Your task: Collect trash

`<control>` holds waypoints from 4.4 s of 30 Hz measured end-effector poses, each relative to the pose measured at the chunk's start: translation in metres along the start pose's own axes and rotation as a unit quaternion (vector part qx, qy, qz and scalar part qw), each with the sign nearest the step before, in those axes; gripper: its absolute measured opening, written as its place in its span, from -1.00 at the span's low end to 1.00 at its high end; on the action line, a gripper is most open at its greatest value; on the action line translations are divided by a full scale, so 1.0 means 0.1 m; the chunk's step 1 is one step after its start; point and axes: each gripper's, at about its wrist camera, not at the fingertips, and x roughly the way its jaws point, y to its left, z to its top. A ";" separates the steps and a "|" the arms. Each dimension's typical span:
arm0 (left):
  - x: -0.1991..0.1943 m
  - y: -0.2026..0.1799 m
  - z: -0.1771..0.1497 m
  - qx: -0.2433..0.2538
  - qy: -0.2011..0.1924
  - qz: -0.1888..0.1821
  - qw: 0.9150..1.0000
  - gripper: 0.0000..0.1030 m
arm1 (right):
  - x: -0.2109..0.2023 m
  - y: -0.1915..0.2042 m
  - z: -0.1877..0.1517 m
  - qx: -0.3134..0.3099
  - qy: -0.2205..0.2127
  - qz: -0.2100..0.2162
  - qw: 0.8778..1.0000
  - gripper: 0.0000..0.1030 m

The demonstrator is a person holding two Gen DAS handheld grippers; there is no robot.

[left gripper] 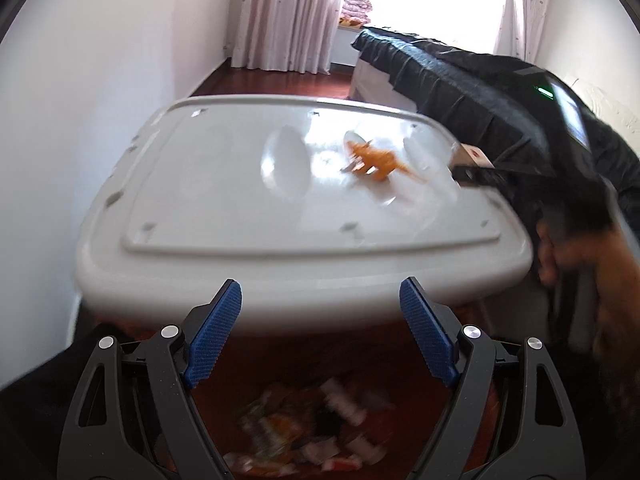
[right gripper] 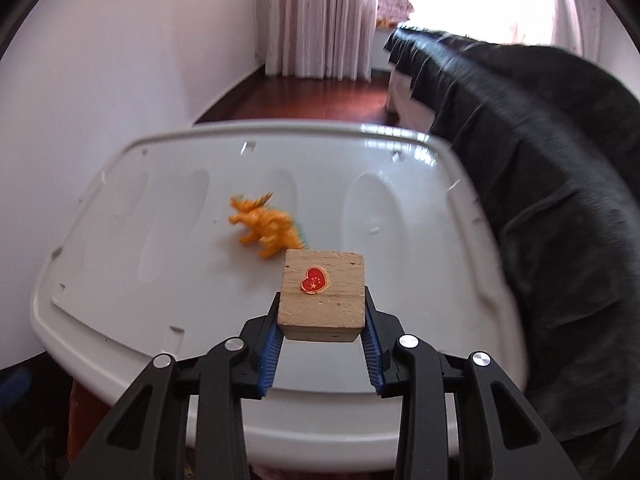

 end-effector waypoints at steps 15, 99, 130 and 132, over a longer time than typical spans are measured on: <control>1.70 -0.71 1.26 -0.070 0.035 0.006 0.997 0.61 | -0.42 -0.61 0.02 0.024 -0.071 0.027 0.997 -0.32; -0.70 0.15 -0.02 -0.010 -0.050 0.123 0.991 0.75 | -1.31 0.45 -0.74 0.049 -0.057 -0.026 0.997 0.90; -0.75 0.00 0.10 0.021 -0.070 0.139 0.988 0.78 | -1.47 0.29 -0.68 0.060 -0.092 -0.060 0.992 0.90; -0.74 0.03 0.11 0.016 -0.068 0.134 0.989 0.78 | -1.47 0.30 -0.68 0.058 -0.092 -0.062 0.992 0.90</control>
